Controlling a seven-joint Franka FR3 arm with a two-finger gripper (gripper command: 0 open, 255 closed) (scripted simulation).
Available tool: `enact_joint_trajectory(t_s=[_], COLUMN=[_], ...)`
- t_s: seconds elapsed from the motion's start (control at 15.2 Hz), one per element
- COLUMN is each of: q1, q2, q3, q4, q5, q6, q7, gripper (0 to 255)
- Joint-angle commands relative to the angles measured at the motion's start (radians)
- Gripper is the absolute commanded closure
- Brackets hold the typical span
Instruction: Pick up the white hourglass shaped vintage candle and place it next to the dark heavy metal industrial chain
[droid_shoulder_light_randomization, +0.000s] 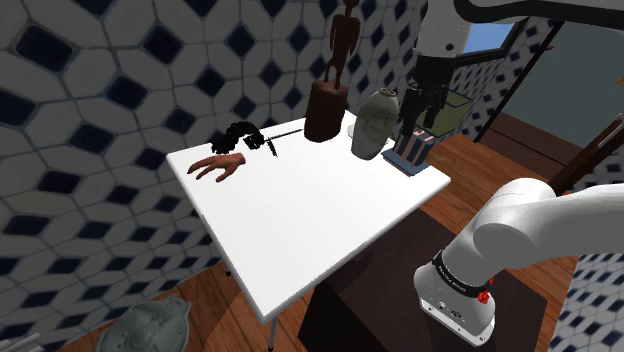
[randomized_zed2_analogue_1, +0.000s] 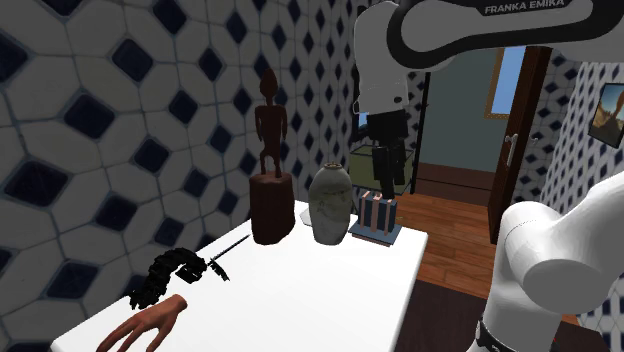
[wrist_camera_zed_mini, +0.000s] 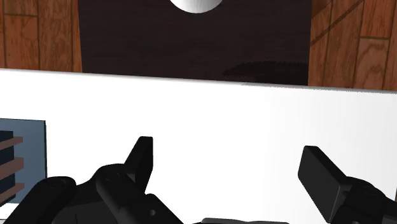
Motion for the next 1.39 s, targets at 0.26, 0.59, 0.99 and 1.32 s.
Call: enact_joint_trajectory(t_s=[0.26, 0.59, 0.99, 1.32], q1=[-0.023, -0.045, -0.061, -0.076], q2=[0.093, 0.227, 0.410, 0.581], q3=[-0.075, -0.162, -0.260, -0.332], q4=[0.045, 0.129, 0.268, 0.419], q5=[-0.053, -0.094, -0.100, -0.067], q6=[0.063, 0.135, 0.202, 0.235], q7=[-0.090, -0.201, -0.335, -0.453], gripper=[0, 0, 0, 0])
